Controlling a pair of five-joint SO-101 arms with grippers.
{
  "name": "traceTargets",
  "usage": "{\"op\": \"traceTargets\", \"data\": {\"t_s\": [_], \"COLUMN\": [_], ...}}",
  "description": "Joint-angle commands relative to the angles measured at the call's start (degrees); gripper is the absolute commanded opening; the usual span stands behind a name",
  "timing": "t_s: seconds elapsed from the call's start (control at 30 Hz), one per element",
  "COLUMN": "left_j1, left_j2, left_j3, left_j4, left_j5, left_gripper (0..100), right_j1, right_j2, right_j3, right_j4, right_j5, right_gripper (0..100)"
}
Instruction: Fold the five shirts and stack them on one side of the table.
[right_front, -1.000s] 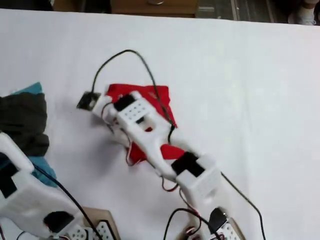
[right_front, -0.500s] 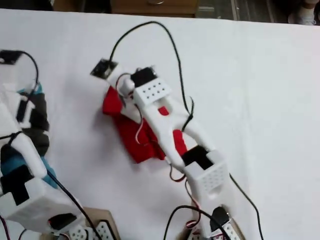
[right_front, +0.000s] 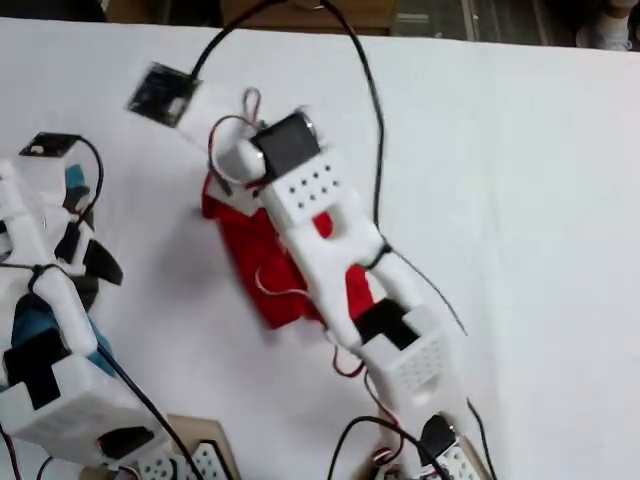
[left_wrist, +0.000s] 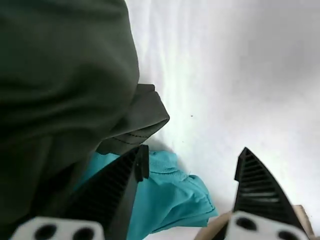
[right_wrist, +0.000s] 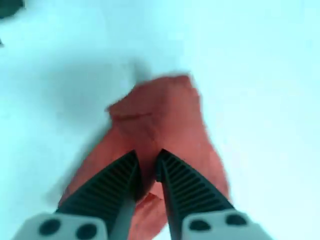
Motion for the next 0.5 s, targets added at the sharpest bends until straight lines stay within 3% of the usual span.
{"op": "traceTargets", "data": {"t_s": [0.0,0.3,0.47], "left_j1": [0.44,1.32,7.82], "left_j2": [-3.43,-3.34,-3.69], "left_j3": [-0.13,-0.13,-0.22], "left_j4": [-0.44,-2.37,-2.11], "left_j5": [0.09,0.00,0.53], "left_gripper": [29,29,29], "right_j1": [5.14,31.87,38.20], "right_j2": [-5.49,-9.89,-10.07], "right_j3": [-10.64,-3.16,3.25], "right_j4": [1.36,1.36,1.36], "right_j5": [1.67,4.22,5.71], "right_gripper": [2.0,2.0,2.0]}}
